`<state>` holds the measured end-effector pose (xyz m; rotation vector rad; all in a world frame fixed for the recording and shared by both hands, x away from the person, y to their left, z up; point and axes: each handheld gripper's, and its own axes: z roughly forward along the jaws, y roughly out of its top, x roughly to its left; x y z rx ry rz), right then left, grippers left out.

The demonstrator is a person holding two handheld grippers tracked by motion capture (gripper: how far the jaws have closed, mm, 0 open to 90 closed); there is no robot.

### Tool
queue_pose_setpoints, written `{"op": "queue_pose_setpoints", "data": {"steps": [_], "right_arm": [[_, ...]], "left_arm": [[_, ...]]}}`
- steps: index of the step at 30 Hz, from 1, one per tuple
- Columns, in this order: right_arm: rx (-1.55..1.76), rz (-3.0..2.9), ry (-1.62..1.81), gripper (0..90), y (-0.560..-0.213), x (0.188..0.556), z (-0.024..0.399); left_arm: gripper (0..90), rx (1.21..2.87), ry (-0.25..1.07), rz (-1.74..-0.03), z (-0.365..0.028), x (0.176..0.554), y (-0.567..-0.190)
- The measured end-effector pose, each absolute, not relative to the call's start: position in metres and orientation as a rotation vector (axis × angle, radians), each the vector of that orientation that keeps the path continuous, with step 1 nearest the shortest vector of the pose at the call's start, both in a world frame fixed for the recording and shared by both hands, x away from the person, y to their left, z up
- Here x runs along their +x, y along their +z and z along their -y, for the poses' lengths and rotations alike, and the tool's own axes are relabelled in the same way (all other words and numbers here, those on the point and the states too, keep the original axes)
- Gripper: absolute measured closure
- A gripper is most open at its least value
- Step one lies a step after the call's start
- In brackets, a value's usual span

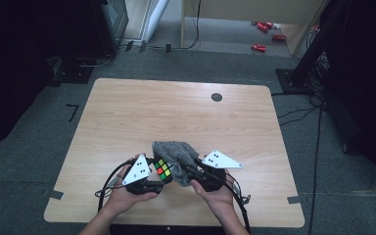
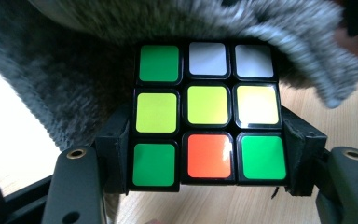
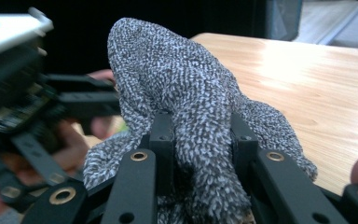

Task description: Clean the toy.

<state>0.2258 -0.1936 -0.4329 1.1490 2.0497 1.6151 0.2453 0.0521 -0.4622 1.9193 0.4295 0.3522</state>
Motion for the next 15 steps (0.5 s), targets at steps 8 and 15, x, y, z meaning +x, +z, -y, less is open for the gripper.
{"op": "queue_pose_setpoints", "data": {"steps": [8,15], "right_arm": [[1.146,-2.058,1.575,70.5,-0.436,0.226,0.193],[1.1,-2.055,1.599,70.4,-0.428,0.221,0.189]], "left_arm": [[34.3,1.885,0.347,-0.468,-0.062,0.251,-0.46],[34.4,1.927,0.34,-0.431,-0.051,0.245,-0.464]]}}
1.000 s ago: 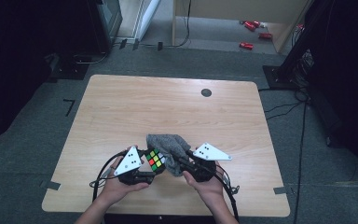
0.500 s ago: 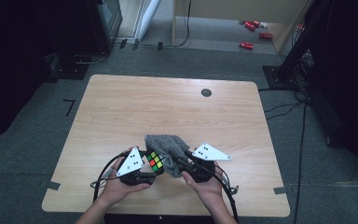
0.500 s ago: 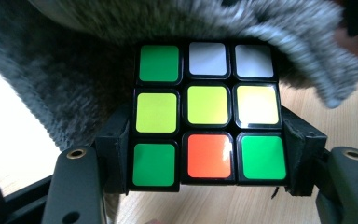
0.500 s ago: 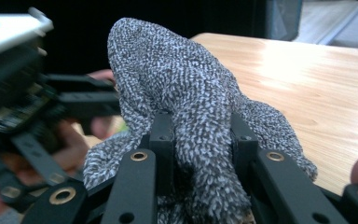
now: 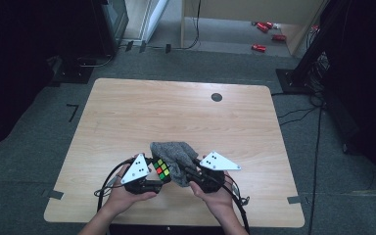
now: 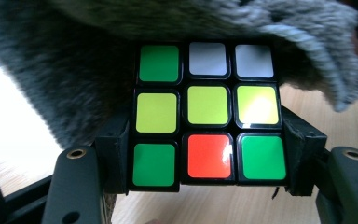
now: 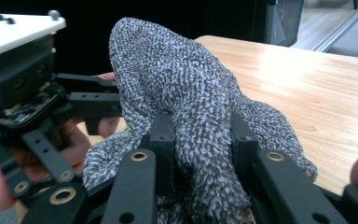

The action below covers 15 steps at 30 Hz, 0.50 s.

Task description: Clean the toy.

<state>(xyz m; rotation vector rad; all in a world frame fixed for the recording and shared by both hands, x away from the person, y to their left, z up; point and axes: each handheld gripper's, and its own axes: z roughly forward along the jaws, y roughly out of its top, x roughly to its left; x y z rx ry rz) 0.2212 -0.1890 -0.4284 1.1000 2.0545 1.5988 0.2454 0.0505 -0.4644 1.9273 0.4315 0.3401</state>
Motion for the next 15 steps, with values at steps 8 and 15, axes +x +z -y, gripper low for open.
{"op": "queue_pose_setpoints", "data": {"steps": [8,15], "right_arm": [[1.161,-2.055,1.571,70.4,-0.438,0.228,0.194],[1.133,-2.063,1.589,70.4,-0.432,0.224,0.191]], "left_arm": [[34.3,1.905,0.364,-0.444,-0.056,0.247,-0.46],[34.3,1.897,0.343,-0.473,-0.061,0.252,-0.461]]}}
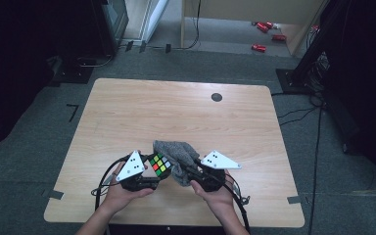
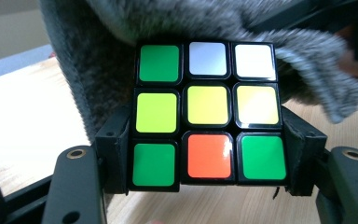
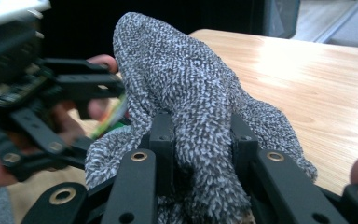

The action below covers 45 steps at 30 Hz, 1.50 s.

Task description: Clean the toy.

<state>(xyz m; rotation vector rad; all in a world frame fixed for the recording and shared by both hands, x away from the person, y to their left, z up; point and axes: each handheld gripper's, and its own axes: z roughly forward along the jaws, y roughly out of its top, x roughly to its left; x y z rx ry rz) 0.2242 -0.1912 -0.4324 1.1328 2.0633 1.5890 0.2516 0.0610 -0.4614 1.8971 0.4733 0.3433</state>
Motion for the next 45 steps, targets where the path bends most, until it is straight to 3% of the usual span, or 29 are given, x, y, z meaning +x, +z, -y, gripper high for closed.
{"op": "queue_pose_setpoints", "data": {"steps": [7,18,27,37,45], "right_arm": [[1.119,-2.053,1.592,70.3,-0.43,0.223,0.192],[1.138,-2.059,1.572,70.4,-0.435,0.226,0.194],[1.109,-2.046,1.592,70.3,-0.428,0.222,0.192],[1.16,-2.054,1.563,70.3,-0.436,0.228,0.196],[1.086,-2.059,1.597,70.3,-0.425,0.221,0.188]], "left_arm": [[34.3,1.934,0.341,-0.425,-0.048,0.244,-0.465],[34.3,1.878,0.339,-0.485,-0.065,0.253,-0.46],[34.3,1.929,0.333,-0.42,-0.047,0.244,-0.464],[34.4,1.863,0.344,-0.481,-0.067,0.252,-0.456],[34.4,1.928,0.313,-0.415,-0.053,0.247,-0.462]]}}
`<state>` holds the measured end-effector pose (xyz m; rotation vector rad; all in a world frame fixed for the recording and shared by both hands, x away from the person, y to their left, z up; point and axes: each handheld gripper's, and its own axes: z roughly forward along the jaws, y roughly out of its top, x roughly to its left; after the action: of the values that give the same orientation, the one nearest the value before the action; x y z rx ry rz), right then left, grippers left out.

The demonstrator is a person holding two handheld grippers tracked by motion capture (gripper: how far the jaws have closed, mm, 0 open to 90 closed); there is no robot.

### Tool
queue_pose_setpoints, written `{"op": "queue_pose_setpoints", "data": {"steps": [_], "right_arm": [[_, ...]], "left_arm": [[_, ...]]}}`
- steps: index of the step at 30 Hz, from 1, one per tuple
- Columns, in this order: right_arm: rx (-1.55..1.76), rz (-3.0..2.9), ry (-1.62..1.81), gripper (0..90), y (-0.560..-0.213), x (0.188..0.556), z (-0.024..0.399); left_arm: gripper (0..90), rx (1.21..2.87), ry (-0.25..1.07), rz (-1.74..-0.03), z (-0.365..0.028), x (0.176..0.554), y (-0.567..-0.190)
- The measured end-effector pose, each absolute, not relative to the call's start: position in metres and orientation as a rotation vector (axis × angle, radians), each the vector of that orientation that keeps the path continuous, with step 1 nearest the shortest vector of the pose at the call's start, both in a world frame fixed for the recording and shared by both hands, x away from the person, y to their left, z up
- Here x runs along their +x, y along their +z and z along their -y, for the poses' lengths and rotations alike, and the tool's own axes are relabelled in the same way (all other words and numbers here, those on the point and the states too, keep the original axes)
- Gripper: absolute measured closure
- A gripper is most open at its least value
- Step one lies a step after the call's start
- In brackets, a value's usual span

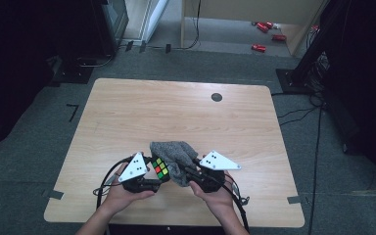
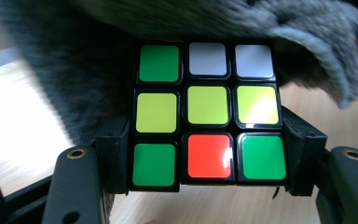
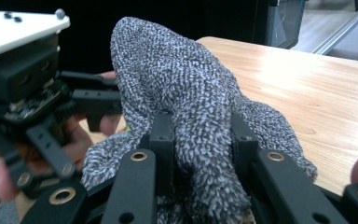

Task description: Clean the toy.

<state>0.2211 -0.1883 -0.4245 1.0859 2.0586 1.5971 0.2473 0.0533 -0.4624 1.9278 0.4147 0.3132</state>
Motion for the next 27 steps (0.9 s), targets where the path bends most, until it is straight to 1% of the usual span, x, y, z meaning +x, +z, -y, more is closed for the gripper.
{"op": "queue_pose_setpoints", "data": {"steps": [4,9,12,16,19,27], "right_arm": [[1.121,-2.049,1.578,70.2,-0.43,0.225,0.194],[1.158,-2.056,1.559,70.3,-0.435,0.229,0.198],[1.123,-2.064,1.576,70.3,-0.431,0.226,0.193],[1.073,-2.066,1.599,70.2,-0.424,0.221,0.188],[1.086,-2.061,1.59,70.2,-0.425,0.222,0.191],[1.143,-2.065,1.549,70.2,-0.435,0.229,0.197]], "left_arm": [[34.3,1.923,0.324,-0.408,-0.053,0.246,-0.461],[34.4,1.874,0.32,-0.456,-0.065,0.253,-0.458],[34.4,1.895,0.316,-0.458,-0.065,0.253,-0.46],[34.3,1.93,0.308,-0.417,-0.054,0.248,-0.464],[34.3,1.947,0.318,-0.396,-0.05,0.245,-0.464],[34.4,1.895,0.319,-0.446,-0.061,0.251,-0.46]]}}
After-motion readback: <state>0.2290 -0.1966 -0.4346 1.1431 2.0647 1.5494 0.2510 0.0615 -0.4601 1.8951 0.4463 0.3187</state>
